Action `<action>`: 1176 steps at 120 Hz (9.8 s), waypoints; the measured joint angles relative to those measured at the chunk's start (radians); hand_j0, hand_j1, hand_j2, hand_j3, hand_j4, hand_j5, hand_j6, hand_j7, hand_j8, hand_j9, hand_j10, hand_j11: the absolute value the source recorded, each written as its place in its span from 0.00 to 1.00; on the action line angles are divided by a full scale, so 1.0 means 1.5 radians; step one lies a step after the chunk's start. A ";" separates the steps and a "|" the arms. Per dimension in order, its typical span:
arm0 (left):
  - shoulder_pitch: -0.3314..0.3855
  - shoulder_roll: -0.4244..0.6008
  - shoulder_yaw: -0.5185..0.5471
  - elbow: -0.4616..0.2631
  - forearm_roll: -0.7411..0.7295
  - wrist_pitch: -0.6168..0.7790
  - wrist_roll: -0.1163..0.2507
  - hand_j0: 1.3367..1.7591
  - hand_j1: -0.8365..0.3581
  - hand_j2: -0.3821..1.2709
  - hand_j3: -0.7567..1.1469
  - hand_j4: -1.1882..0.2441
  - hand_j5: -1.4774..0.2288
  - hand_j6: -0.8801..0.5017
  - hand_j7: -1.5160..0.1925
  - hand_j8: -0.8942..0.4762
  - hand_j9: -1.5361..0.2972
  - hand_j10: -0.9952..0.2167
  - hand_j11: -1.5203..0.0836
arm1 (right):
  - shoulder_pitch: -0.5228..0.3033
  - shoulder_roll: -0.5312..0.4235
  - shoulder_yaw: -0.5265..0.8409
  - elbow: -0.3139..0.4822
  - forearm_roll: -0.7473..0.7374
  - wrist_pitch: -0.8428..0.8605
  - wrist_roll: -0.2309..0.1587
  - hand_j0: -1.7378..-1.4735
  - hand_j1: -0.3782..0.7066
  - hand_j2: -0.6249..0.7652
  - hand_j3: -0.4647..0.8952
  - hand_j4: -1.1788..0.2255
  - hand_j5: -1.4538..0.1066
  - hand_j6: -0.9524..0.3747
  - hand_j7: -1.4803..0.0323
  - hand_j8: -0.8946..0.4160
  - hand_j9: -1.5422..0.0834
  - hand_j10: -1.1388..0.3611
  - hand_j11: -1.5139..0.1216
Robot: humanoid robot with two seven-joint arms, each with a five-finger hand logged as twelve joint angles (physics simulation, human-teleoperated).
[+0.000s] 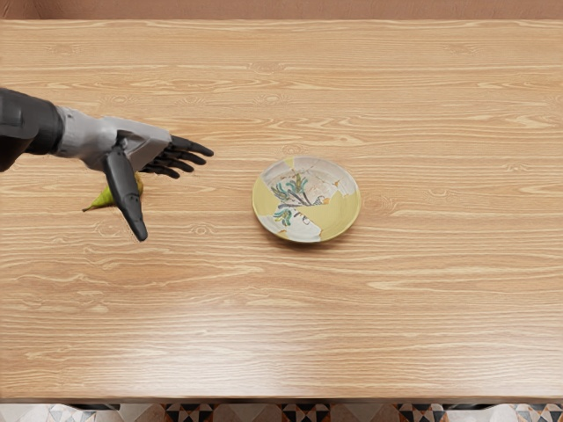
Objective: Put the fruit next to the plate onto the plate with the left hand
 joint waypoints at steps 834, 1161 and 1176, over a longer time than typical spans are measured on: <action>-0.112 -0.387 0.084 0.239 0.291 0.258 0.006 0.74 0.26 0.88 0.40 0.28 0.18 0.38 0.23 0.36 0.23 0.15 0.25 | 0.000 0.000 0.000 -0.001 0.001 0.001 0.000 0.30 0.03 0.45 0.34 0.84 0.93 0.72 0.98 0.68 0.95 0.76 0.93; 0.220 0.174 -0.142 -0.014 -0.492 -0.038 0.006 0.76 0.97 0.23 0.40 0.81 0.85 0.62 0.87 0.63 0.82 0.80 0.93 | 0.002 0.000 0.000 0.000 0.001 0.001 -0.001 0.30 0.03 0.45 0.34 0.84 0.93 0.72 0.98 0.68 0.95 0.76 0.93; 0.229 0.190 -0.140 -0.009 -0.505 -0.038 0.006 0.76 0.97 0.23 0.40 0.81 0.85 0.62 0.87 0.64 0.82 0.80 0.93 | 0.002 0.000 0.000 0.001 0.001 0.001 -0.001 0.30 0.03 0.45 0.34 0.84 0.93 0.72 0.98 0.68 0.95 0.76 0.93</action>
